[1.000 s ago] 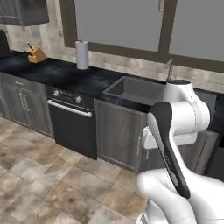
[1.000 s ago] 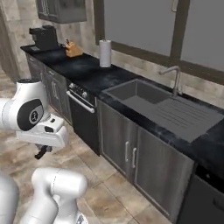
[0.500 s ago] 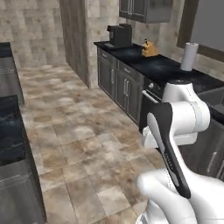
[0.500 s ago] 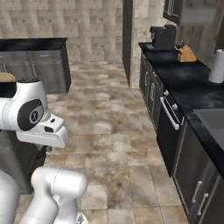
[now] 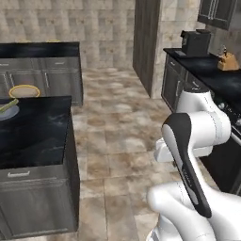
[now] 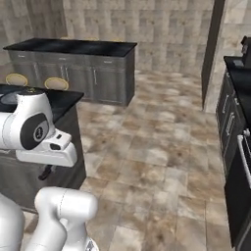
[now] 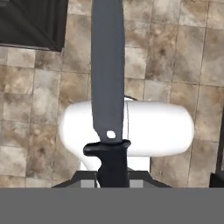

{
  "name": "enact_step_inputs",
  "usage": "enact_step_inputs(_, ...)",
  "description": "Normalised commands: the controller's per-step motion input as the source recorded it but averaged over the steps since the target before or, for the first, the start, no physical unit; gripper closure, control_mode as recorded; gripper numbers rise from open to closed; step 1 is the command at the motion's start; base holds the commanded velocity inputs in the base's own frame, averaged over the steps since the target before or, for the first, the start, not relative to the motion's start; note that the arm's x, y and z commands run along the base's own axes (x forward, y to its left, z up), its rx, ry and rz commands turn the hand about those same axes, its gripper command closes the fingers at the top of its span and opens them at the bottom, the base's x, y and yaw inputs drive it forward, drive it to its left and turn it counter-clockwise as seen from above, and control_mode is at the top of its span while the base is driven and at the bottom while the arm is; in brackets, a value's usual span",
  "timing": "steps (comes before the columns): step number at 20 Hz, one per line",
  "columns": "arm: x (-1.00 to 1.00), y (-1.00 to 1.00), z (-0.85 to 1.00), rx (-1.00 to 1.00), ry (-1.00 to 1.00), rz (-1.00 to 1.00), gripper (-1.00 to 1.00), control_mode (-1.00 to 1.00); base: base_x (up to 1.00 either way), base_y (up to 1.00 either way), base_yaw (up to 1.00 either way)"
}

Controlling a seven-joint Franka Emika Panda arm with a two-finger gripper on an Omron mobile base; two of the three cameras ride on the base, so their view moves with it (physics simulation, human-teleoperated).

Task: Retrieve the butter from the fridge and place it on a plate on the dining table. Then retrieve the butter knife by the fridge and place it near the plate.

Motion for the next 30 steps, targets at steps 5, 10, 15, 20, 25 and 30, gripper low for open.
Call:
enact_step_inputs(5,0.0,0.0,0.0,0.0,0.0,0.0,1.0,1.0,1.0,-0.11,0.08)
enact_step_inputs(10,0.0,0.0,0.0,0.0,0.0,0.0,1.0,1.0,1.0,-0.03,0.02)
enact_step_inputs(15,0.0,0.0,0.0,0.0,0.0,0.0,1.0,1.0,1.0,0.0,0.04)
enact_step_inputs(20,0.0,0.0,0.0,0.0,0.0,0.0,1.0,1.0,1.0,0.0,0.04)
enact_step_inputs(25,0.0,0.0,0.0,0.0,0.0,0.0,1.0,1.0,1.0,0.0,0.07)
enact_step_inputs(30,0.0,0.0,0.0,0.0,0.0,0.0,1.0,1.0,1.0,0.0,0.09)
